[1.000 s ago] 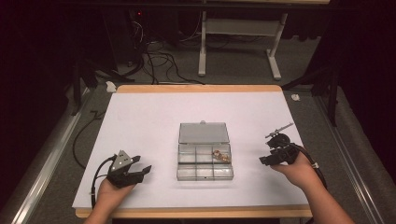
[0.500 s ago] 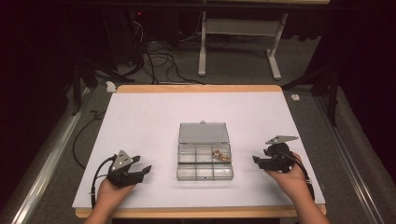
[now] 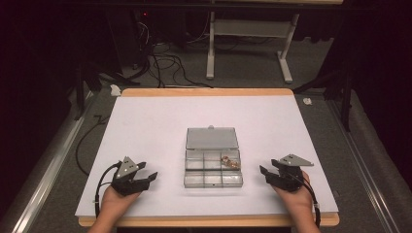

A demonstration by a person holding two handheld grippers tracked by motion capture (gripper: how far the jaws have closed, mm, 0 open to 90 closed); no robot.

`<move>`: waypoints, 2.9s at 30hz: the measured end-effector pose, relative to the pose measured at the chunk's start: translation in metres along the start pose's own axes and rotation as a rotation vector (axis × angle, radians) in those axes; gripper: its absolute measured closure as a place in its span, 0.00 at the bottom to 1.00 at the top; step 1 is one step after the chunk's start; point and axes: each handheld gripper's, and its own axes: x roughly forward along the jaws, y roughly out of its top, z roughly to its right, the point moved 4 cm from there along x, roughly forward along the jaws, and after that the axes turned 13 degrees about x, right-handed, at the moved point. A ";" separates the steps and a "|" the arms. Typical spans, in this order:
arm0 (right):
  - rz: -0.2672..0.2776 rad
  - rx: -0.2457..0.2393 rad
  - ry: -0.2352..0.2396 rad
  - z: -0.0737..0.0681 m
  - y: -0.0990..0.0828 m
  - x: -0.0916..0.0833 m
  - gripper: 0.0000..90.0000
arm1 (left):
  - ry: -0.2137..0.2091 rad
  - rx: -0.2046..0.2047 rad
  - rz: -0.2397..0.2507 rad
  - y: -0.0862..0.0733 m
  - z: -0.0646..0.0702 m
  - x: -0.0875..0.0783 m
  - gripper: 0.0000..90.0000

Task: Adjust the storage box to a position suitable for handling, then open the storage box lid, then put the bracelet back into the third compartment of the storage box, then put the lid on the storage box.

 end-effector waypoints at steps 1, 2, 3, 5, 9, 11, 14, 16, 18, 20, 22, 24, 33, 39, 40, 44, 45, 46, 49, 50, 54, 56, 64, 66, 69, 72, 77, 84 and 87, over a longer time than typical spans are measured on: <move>0.020 -0.007 0.000 0.001 -0.003 0.000 0.49 | 0.004 0.004 0.001 0.000 0.000 0.000 0.42; 0.030 -0.002 -0.001 0.002 -0.006 0.001 0.48 | 0.007 0.007 0.002 0.000 0.001 0.000 0.42; 0.037 0.006 0.001 0.002 -0.007 0.001 0.47 | 0.011 0.012 0.001 0.000 0.001 0.000 0.42; 0.095 0.004 -0.003 0.002 -0.007 -0.004 0.49 | 0.017 0.010 0.000 0.000 0.001 0.000 0.42; 0.089 0.037 0.021 0.006 -0.007 -0.004 0.46 | 0.035 0.002 -0.007 0.000 0.000 0.000 0.44; 0.098 0.039 0.019 0.005 -0.007 -0.005 0.47 | 0.041 0.005 -0.013 0.000 0.001 0.001 0.45; 0.096 0.017 0.009 0.004 -0.007 -0.005 0.47 | 0.045 0.010 -0.014 0.000 0.001 0.001 0.46; 0.106 0.005 0.007 0.003 -0.007 -0.005 0.47 | 0.056 -0.006 -0.008 0.000 0.000 -0.001 0.49; 0.104 0.009 0.021 0.003 -0.006 -0.006 0.47 | 0.021 -0.045 -0.008 0.003 -0.001 -0.001 0.54; 0.108 0.026 0.044 0.004 -0.003 -0.006 0.46 | 0.017 -0.032 -0.004 0.011 0.001 0.000 0.51; 0.103 0.031 0.046 0.005 0.000 -0.007 0.46 | 0.006 -0.042 0.019 0.022 0.001 0.001 0.47; 0.099 0.036 0.048 0.004 0.004 -0.007 0.46 | -0.013 -0.086 0.048 0.034 -0.002 0.003 0.47; 0.065 0.018 0.053 -0.002 0.031 0.003 0.46 | -0.058 -0.153 0.053 0.069 -0.011 0.026 0.47; 0.038 0.032 0.056 -0.002 0.041 0.016 0.46 | -0.082 -0.188 0.037 0.081 -0.016 0.043 0.47; 0.030 0.040 0.057 -0.003 0.042 0.018 0.45 | -0.085 -0.189 0.038 0.084 -0.017 0.045 0.47; 0.026 0.049 0.064 -0.002 0.050 0.024 0.46 | -0.092 -0.191 0.030 0.093 -0.021 0.051 0.47; 0.020 0.049 0.064 -0.002 0.052 0.025 0.46 | -0.094 -0.190 0.029 0.097 -0.023 0.052 0.47; 0.016 0.048 0.059 -0.003 0.056 0.027 0.45 | -0.097 -0.191 0.034 0.100 -0.024 0.052 0.47; 0.017 0.050 0.054 -0.003 0.064 0.030 0.45 | -0.111 -0.210 0.025 0.106 -0.029 0.056 0.47; 0.019 0.056 0.061 -0.004 0.067 0.030 0.45 | -0.112 -0.219 0.030 0.107 -0.031 0.059 0.47; -0.012 0.078 0.081 -0.009 0.078 0.038 0.44 | -0.129 -0.244 -0.008 0.111 -0.035 0.074 0.46; -0.031 0.076 0.085 -0.012 0.082 0.044 0.43 | -0.140 -0.266 -0.008 0.112 -0.036 0.081 0.45; -0.126 0.118 0.113 -0.028 0.091 0.080 0.32 | -0.207 -0.375 -0.036 0.112 -0.030 0.115 0.38; -0.143 0.137 0.125 -0.032 0.093 0.089 0.30 | -0.227 -0.406 -0.047 0.111 -0.028 0.123 0.37; -0.164 0.175 0.152 -0.038 0.095 0.099 0.30 | -0.264 -0.450 -0.048 0.110 -0.024 0.132 0.36; -0.194 0.190 0.165 -0.041 0.093 0.109 0.28 | -0.279 -0.456 -0.059 0.109 -0.019 0.137 0.36; -0.224 0.226 0.198 -0.041 0.089 0.119 0.27 | -0.307 -0.504 -0.043 0.106 -0.016 0.141 0.36; -0.237 0.268 0.248 -0.043 0.087 0.127 0.27 | -0.337 -0.535 -0.033 0.105 -0.015 0.142 0.38; -0.243 0.281 0.260 -0.044 0.087 0.129 0.26 | -0.340 -0.546 -0.031 0.105 -0.015 0.143 0.40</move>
